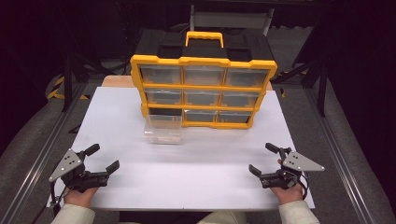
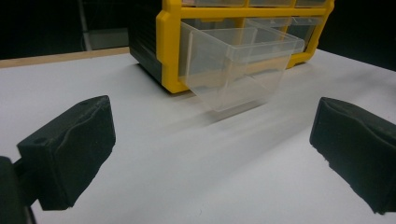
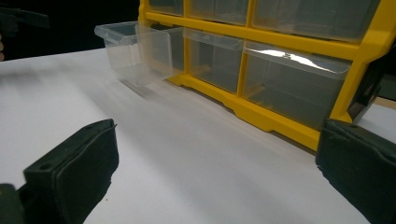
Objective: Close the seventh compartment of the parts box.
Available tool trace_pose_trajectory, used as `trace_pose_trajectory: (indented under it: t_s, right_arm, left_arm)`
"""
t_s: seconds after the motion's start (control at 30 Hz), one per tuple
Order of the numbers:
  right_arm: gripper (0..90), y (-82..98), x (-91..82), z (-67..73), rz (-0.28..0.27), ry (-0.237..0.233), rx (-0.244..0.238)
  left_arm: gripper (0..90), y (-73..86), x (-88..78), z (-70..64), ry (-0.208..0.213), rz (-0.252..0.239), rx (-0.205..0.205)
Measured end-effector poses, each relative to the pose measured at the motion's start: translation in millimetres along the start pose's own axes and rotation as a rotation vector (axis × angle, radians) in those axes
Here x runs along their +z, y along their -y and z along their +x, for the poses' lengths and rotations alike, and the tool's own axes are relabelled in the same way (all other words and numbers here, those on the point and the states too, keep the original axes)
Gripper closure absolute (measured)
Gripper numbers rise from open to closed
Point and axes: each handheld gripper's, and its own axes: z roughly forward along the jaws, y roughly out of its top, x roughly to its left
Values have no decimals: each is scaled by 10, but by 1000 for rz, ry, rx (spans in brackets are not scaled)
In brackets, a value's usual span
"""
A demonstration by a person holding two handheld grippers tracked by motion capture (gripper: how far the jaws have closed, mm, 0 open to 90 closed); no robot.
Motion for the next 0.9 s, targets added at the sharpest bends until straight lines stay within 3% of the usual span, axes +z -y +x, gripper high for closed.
trace_pose_trajectory:
  t_s: [0.3,0.67,0.9]
  right_arm:
    - [1,12,21,-12,-6,-25,-7]
    - [1,14,32,-6,-1,-43,2]
    - [3,24,34,-19,9,-46,19]
  left_arm:
    - [0,-19,18,-34,6,7,10]
    - [5,-70,-13,-37,5,-17,16]
    - [8,-146,-37,-36,31,-33,17]
